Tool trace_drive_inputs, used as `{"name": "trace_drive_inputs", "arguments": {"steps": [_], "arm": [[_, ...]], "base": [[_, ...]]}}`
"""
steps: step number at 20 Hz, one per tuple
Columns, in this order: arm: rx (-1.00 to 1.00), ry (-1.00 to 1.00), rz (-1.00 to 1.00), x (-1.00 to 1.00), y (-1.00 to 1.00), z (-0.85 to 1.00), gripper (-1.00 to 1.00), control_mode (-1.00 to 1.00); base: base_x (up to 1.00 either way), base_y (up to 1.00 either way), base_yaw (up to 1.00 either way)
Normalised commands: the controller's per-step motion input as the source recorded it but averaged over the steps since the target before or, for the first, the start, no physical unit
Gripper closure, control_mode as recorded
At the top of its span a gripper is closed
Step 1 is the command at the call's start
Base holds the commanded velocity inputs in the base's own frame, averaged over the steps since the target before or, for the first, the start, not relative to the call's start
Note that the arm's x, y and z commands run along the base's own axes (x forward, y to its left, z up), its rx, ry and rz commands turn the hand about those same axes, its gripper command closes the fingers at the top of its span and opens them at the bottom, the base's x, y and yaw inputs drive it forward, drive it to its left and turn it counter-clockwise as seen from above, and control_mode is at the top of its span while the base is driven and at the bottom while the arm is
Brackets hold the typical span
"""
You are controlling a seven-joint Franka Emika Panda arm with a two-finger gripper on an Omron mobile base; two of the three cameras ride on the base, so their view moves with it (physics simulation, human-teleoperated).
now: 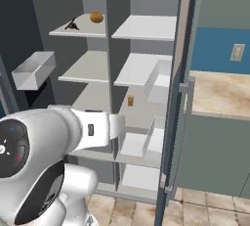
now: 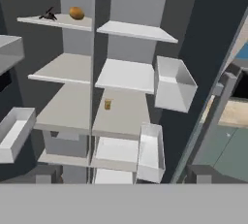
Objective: There's a fish in the fridge that needs to be moved to the freezer for freezing. Pick up the fish from the fridge, place it on any shelf in the freezer, and close the fridge and freezer doors when done.
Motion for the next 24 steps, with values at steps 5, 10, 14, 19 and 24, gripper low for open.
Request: {"name": "trace_drive_inputs", "arguments": {"steps": [5,10,14,19,24], "arm": [[0.0,-0.12,0.03,0.0,-0.77,0.0,-1.0,-1.0],[0.0,-0.04,0.04,0.0,-0.67,0.0,-1.0,-1.0],[0.0,0.0,0.05,0.03,-0.36,-0.2,-1.0,-1.0],[0.0,-0.05,0.11,0.19,-0.3,-0.38,-1.0,-1.0],[0.0,-0.05,0.13,0.38,-0.57,-0.26,-1.0,-1.0]], "base": [[0.0,0.0,0.0],[0.0,0.0,0.0],[0.0,0.0,0.0],[0.0,0.0,0.0],[0.0,0.0,0.0]]}}
